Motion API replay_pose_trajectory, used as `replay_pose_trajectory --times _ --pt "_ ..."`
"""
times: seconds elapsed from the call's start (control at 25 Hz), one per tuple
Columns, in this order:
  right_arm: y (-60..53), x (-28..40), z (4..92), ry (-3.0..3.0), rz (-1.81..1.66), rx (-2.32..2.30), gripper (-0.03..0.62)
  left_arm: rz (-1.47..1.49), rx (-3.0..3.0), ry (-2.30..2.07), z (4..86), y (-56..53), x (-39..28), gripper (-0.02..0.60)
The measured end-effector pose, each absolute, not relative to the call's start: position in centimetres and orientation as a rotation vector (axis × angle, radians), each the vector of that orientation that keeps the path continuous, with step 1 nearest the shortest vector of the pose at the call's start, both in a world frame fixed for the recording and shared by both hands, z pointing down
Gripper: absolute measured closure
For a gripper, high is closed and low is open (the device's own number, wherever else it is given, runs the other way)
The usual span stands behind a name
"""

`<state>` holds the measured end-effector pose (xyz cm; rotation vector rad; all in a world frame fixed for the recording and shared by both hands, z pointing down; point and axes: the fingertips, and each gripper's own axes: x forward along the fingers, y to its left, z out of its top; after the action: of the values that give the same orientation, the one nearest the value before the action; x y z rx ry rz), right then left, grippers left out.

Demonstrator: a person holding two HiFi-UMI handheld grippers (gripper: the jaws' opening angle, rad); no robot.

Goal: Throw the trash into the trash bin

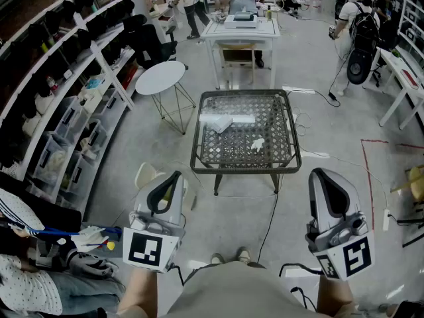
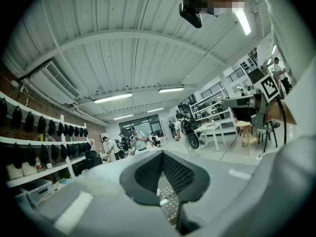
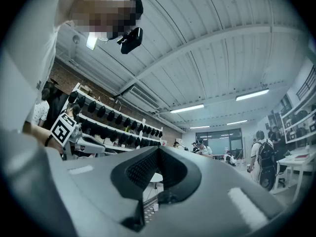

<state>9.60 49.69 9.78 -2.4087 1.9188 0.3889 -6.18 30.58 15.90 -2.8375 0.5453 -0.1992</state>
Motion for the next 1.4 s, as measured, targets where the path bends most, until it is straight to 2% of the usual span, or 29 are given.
replay_pose_trajectory --times 0.52,0.56,0.6,0.64,1.4 --pt "50.1 10.7 10.6 1.834 0.342 -2.432 0.589 -0.199 -2.846 0.535 16.3 30.9 -5.7 0.58" --pt "50.1 11.0 10.7 1.825 0.339 -2.429 0.511 -0.2 -2.847 0.536 16.4 31.0 -5.6 0.58" --pt "50.1 11.0 10.8 1.83 0.331 -2.417 0.378 -0.201 -2.846 0.536 16.5 31.0 -5.5 0.58" --pt "50.0 11.0 10.8 1.839 0.323 -2.406 0.363 -0.202 -2.845 0.536 16.6 30.9 -5.5 0.58" --pt "46.1 13.0 13.9 1.938 0.223 -2.42 0.364 -0.245 -2.853 0.564 17.9 28.5 -4.2 0.58"
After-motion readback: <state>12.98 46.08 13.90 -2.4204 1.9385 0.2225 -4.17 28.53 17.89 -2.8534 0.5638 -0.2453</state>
